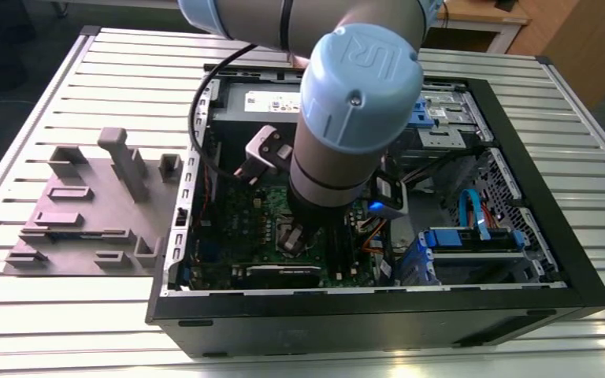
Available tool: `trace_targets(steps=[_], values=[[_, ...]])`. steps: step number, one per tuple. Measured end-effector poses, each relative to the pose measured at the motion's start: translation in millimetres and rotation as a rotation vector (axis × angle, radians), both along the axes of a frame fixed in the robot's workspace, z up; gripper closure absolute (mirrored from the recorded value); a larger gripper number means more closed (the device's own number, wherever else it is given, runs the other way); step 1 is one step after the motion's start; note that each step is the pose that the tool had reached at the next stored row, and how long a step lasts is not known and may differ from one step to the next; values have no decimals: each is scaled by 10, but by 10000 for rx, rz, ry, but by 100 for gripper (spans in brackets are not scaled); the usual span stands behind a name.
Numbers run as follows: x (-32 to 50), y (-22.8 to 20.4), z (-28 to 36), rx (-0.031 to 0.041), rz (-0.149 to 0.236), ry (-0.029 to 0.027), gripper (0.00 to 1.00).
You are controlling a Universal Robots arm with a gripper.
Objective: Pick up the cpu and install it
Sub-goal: 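Install the first cpu locking lever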
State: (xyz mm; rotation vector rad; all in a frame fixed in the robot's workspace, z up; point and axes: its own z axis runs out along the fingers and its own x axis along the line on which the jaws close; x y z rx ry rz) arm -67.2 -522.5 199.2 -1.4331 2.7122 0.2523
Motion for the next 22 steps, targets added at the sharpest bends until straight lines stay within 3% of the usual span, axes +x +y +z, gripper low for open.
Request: trace_targets(steps=[4, 15, 18, 22], values=[[-1, -5, -25, 28, 8, -79, 90], [-1, -3, -72, 402, 23, -316, 90], [0, -4, -90, 436, 28, -378, 90], [2, -22, -104, 442, 30, -389, 90]])
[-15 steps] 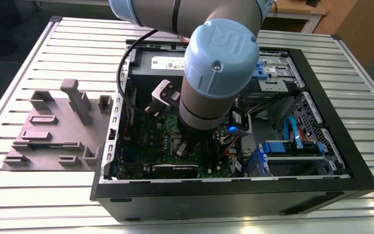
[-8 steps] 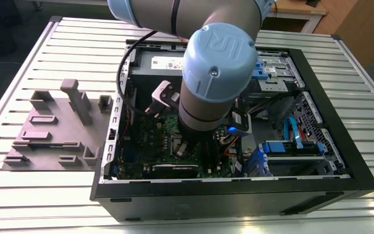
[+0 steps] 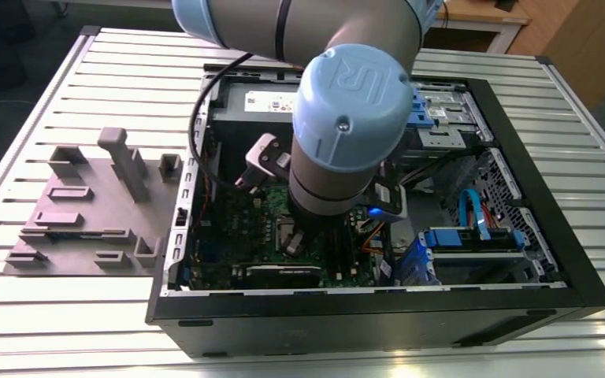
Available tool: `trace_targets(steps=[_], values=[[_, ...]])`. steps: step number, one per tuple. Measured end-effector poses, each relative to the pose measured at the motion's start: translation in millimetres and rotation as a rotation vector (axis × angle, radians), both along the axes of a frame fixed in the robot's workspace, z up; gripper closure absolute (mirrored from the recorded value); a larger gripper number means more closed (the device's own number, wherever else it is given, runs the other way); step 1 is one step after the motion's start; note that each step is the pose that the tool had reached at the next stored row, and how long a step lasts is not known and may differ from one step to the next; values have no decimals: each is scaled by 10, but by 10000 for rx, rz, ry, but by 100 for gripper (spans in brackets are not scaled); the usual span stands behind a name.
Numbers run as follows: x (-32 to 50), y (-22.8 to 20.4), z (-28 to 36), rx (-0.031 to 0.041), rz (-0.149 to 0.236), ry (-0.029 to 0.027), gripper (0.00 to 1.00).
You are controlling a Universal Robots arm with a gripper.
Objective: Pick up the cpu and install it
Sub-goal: 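Install the first cpu locking lever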
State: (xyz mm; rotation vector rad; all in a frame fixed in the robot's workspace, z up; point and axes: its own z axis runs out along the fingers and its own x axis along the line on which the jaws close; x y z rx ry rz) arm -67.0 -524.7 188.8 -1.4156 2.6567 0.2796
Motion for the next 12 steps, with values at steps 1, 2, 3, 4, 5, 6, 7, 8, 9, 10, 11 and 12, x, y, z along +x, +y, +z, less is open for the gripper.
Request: trace_targets(steps=[1, 2, 3, 4, 5, 6, 7, 8, 9, 10, 11, 12], values=[[4, -5, -5, 1, 1, -2, 90], [9, -9, -9, 3, 0, -6, 90], [13, -14, -13, 7, 2, -8, 90], [15, -19, -17, 11, 1, -11, 90], [15, -26, -20, 19, 0, -12, 90], [17, -35, -21, 27, 1, -14, 90], [18, -45, -23, 29, 2, -15, 90], [18, -53, -23, 25, 2, -16, 90], [17, -59, -22, 22, 2, -15, 90], [17, -60, -21, 18, 1, -13, 90], [16, -60, -20, 17, 0, -12, 90], [17, -60, -20, 19, 1, -12, 90]])
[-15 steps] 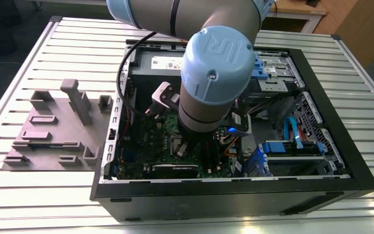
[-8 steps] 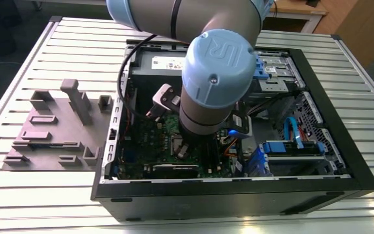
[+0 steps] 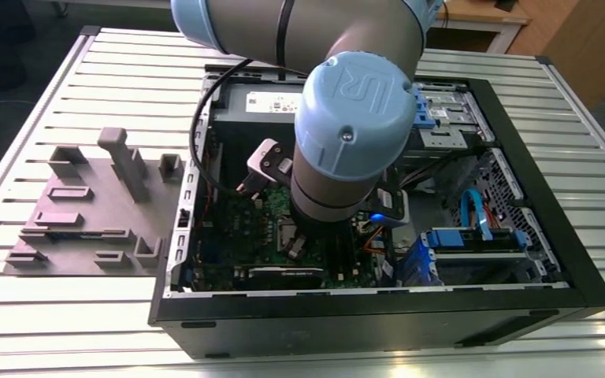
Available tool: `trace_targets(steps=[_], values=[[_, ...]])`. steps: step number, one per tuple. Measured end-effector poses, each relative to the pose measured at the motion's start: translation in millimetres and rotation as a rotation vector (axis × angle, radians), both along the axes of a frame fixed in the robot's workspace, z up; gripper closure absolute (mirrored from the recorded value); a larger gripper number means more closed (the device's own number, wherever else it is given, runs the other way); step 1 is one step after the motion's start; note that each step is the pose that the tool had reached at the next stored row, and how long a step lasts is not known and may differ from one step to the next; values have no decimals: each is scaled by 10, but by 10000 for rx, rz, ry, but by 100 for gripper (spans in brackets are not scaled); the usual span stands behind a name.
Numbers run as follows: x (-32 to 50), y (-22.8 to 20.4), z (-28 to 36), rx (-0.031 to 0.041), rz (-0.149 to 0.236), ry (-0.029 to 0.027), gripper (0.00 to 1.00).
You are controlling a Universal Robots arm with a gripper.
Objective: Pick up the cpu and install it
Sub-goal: 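Install the first cpu locking lever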
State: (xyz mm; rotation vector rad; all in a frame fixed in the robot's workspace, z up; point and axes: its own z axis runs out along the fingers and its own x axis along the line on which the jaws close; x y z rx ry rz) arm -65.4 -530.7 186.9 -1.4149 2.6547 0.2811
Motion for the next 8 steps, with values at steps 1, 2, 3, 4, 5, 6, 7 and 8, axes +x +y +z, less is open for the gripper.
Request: trace_targets(steps=[1, 2, 3, 4, 5, 6, 7, 8], values=[[0, 0, 1, 1, 0, 0, 90], [0, 0, 1, 0, 0, 0, 90], [0, 0, 1, 1, 0, 0, 90], [0, 0, -2, -1, 1, 1, 90], [0, 0, -8, -5, 0, 2, 90], [0, -1, -11, -8, -3, 4, 90], [0, -1, -12, -7, -5, 3, 90], [0, -1, -14, -5, -6, 2, 90]])
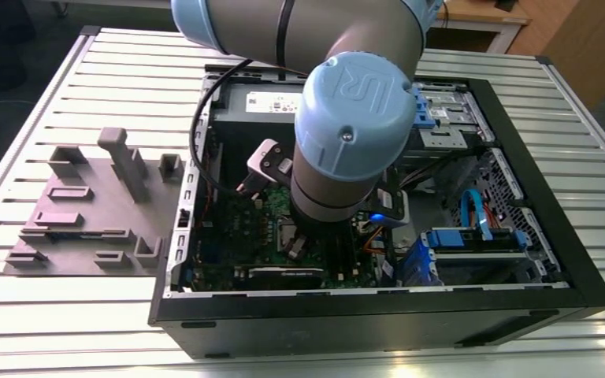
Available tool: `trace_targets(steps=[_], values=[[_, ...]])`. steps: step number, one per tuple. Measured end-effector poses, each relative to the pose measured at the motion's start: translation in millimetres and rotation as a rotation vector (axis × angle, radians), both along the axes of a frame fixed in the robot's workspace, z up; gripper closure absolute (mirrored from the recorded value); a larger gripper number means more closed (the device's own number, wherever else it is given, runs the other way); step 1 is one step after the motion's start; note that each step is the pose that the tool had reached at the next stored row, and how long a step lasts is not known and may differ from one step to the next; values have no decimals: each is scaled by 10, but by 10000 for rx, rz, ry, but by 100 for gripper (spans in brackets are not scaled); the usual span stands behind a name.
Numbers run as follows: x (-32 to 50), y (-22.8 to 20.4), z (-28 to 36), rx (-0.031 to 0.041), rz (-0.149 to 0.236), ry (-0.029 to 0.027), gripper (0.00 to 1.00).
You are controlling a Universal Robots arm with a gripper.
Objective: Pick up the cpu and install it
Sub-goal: 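Install the first cpu locking lever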
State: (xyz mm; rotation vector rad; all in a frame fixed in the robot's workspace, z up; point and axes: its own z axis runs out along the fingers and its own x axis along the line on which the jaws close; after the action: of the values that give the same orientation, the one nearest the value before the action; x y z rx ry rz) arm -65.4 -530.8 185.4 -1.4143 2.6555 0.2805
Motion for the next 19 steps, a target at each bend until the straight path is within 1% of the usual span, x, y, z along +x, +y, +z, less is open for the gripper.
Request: trace_targets(steps=[5, 7, 11, 14, 16, 19], values=[[0, 1, 11, 2, -1, -4, 90], [1, 3, 25, 9, -2, -8, 90], [0, 2, 67, 0, -3, -4, 90], [1, 0, 71, -10, -21, -3, 90], [5, -8, 70, -11, -82, -2, 90], [10, -20, 51, -12, -192, -1, 90]])
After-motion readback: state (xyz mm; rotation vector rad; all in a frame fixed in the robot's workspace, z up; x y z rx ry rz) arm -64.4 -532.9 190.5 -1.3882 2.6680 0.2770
